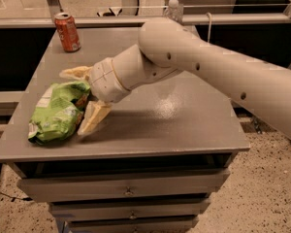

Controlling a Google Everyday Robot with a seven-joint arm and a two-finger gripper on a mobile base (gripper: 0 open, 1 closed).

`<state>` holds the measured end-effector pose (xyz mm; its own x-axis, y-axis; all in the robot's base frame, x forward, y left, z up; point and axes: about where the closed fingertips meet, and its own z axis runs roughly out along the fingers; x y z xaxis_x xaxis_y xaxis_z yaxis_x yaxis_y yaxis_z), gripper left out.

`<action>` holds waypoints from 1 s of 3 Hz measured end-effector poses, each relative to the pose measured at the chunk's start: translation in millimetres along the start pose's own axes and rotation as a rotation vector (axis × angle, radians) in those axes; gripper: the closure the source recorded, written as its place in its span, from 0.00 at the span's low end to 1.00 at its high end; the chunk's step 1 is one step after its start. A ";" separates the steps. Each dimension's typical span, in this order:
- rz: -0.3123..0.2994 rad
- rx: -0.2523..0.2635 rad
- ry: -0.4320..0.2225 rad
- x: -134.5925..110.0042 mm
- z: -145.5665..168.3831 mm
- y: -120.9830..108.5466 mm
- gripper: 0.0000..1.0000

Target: Move green rice chip bag near water bottle

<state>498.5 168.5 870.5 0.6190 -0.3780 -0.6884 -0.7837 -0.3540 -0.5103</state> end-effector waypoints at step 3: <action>0.106 0.122 0.065 -11.2 11.4 0.7 0.87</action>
Offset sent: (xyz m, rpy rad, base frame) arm -0.0025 0.0157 -0.0006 0.0212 0.0318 -0.1976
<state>490.5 182.2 872.0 0.5318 -0.4637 -0.7087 -0.8425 -0.2047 -0.4983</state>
